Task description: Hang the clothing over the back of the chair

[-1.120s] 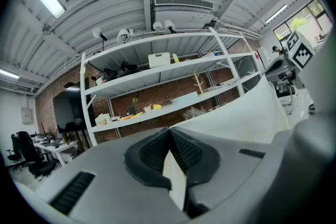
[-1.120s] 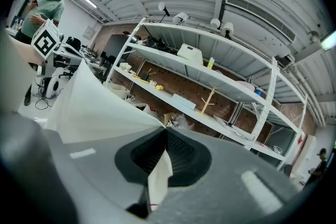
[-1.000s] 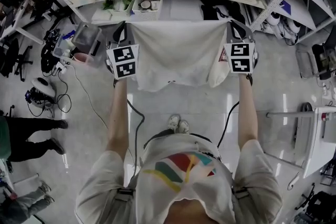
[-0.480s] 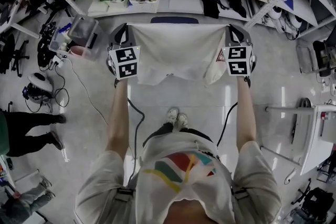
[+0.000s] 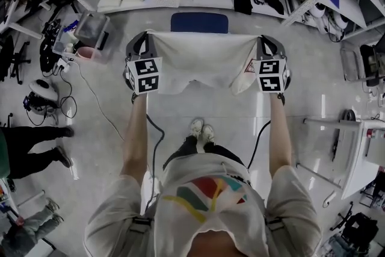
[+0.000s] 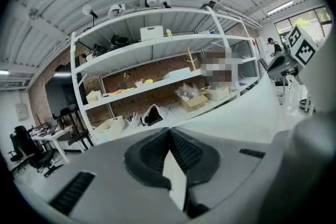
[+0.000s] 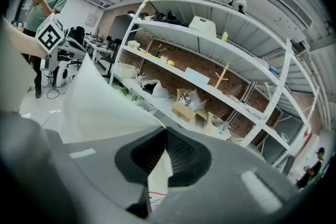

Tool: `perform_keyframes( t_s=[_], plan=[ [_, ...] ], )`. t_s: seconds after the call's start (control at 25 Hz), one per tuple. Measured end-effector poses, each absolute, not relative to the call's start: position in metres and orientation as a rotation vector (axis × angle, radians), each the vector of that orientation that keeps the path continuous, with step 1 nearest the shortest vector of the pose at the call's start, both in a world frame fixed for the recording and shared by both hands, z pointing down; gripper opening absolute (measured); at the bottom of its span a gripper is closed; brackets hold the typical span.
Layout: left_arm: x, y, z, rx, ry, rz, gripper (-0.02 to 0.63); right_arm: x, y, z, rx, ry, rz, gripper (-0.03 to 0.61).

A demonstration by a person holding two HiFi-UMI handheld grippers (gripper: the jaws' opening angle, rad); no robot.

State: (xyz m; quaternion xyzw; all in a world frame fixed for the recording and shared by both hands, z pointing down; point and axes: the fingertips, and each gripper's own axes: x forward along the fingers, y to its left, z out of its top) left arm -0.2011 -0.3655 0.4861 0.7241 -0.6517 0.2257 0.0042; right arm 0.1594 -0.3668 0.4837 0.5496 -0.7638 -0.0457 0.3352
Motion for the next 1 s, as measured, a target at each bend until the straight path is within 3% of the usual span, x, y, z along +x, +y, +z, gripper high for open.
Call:
perform_keyframes(
  t_s=[1.0],
  plan=[
    [-0.203, -0.330, 0.597, 2.135, -1.875, 0.883, 0.014, 0.158, -0.332, 0.592, 1.293, -1.915, 0.063, 0.006]
  ],
)
